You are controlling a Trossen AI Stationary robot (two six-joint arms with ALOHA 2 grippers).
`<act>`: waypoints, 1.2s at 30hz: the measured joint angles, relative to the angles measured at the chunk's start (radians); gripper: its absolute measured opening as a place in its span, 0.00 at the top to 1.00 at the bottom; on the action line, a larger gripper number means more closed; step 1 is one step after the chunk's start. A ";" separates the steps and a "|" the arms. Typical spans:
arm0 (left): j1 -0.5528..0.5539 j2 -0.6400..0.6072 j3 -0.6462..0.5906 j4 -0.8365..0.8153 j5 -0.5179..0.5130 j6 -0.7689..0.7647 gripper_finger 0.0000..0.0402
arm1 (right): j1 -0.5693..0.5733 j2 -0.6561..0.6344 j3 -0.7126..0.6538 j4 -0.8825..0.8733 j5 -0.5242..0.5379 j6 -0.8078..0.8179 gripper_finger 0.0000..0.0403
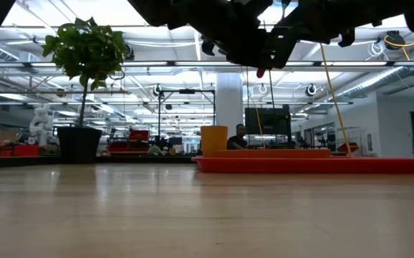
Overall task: Pick and place plate/cup/fork/spoon on tray
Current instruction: Put the pink fork to the right of the orange plate on the red tray
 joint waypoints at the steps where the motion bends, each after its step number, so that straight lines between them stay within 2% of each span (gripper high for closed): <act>1: 0.000 0.000 0.000 0.000 0.000 -0.001 0.93 | -0.004 0.000 0.000 0.000 -0.004 0.002 0.62; 10: 0.000 0.000 0.000 -0.001 0.018 -0.033 0.93 | -0.048 0.000 0.000 0.037 -0.054 -0.020 0.65; 14: 0.000 0.000 0.000 -0.001 0.033 -0.053 0.93 | -0.068 0.000 0.000 0.037 -0.101 -0.020 0.73; 22: 0.001 0.000 0.000 0.003 0.054 -0.061 0.92 | -0.073 0.000 0.000 0.035 -0.133 -0.041 0.91; 24: 0.006 0.000 0.000 0.002 0.080 -0.071 0.86 | -0.073 0.000 0.000 0.038 -0.135 -0.056 0.91; 29: -0.002 -0.002 0.000 -0.010 0.086 -0.075 0.57 | -0.074 -0.019 0.000 0.035 -0.122 -0.102 0.88; 32: -0.015 -0.031 0.000 -0.084 0.082 -0.075 0.43 | -0.061 -0.055 0.000 0.004 -0.102 -0.124 0.88; 36: -0.033 -0.128 0.000 -0.236 0.086 -0.077 0.33 | -0.041 -0.129 0.000 -0.107 -0.050 -0.133 0.90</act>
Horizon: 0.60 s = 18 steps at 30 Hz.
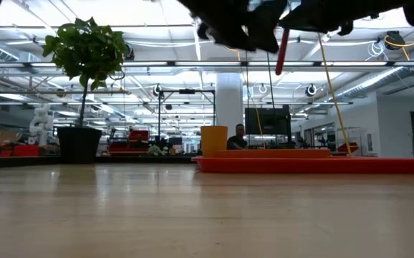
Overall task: Pick and place plate/cup/fork/spoon on tray
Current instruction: Put the pink fork to the right of the orange plate on the red tray
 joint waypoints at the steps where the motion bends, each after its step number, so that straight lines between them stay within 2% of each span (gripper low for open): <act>1: -0.004 -0.025 0.000 -0.036 0.002 0.000 0.33 | 0.003 -0.021 0.000 -0.037 0.013 0.012 0.90; 6: -0.020 -0.167 0.000 -0.258 0.043 -0.054 0.34 | 0.009 -0.144 0.000 -0.269 0.033 0.184 0.89; 10: -0.022 -0.254 0.000 -0.387 0.093 -0.139 0.39 | -0.007 -0.242 0.000 -0.482 -0.025 0.372 0.89; 14: -0.022 -0.293 0.000 -0.479 0.109 -0.186 0.43 | -0.074 -0.333 0.000 -0.695 -0.141 0.578 0.89; 18: -0.022 -0.292 0.000 -0.502 0.121 -0.182 0.46 | -0.221 -0.371 0.000 -0.865 -0.314 0.738 0.89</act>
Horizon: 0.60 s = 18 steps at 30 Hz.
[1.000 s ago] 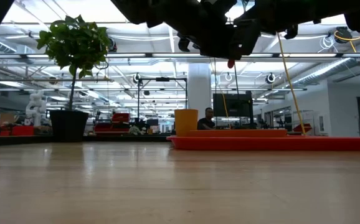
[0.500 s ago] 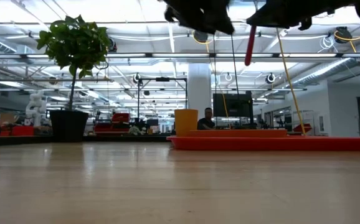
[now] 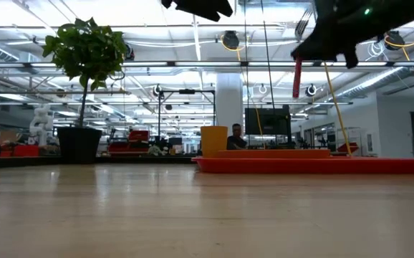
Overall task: Pick and place plate/cup/fork/spoon on tray
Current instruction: Put the pink fork to the right of the orange plate on the red tray
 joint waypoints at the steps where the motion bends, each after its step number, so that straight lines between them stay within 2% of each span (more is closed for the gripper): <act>1: 0.000 0.001 0.000 0.000 0.010 0.006 0.47 | -0.047 -0.004 0.000 -0.041 -0.060 0.034 0.89; 5: 0.008 -0.001 0.000 0.004 0.036 0.022 0.47 | -0.230 0.003 0.044 -0.252 -0.304 0.146 0.89; 8: 0.014 -0.008 -0.001 0.004 0.038 0.038 0.47 | -0.342 0.032 0.111 -0.437 -0.425 0.180 0.89; 12: 0.025 -0.018 0.000 0.037 0.038 0.061 0.47 | -0.452 0.075 0.202 -0.629 -0.492 0.204 0.89; 18: 0.028 -0.015 0.000 0.061 0.040 0.108 0.47 | -0.562 0.142 0.255 -0.778 -0.541 0.251 0.89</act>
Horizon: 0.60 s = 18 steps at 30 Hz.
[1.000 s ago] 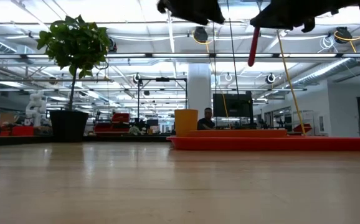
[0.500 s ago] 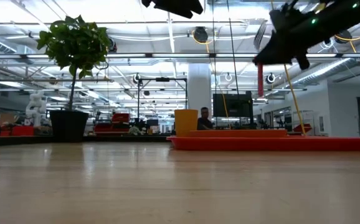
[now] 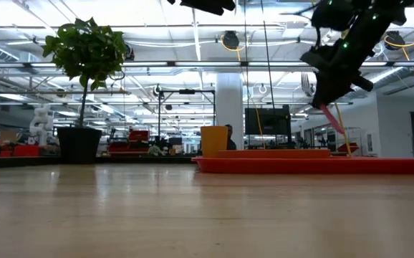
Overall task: Pick and place plate/cup/fork/spoon on tray
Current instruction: Put the pink fork to the right of the orange plate on the red tray
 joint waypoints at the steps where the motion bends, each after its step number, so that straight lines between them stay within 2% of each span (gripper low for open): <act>1: 0.000 0.000 0.000 0.000 0.000 0.003 0.47 | -0.024 0.011 0.001 -0.021 -0.020 0.008 0.89; 9: 0.000 0.000 0.000 -0.002 0.000 0.007 0.47 | -0.131 0.111 -0.006 -0.061 -0.189 -0.057 0.89; 18: 0.000 0.000 0.000 -0.001 0.000 0.006 0.47 | -0.189 0.186 -0.006 -0.060 -0.112 -0.018 0.89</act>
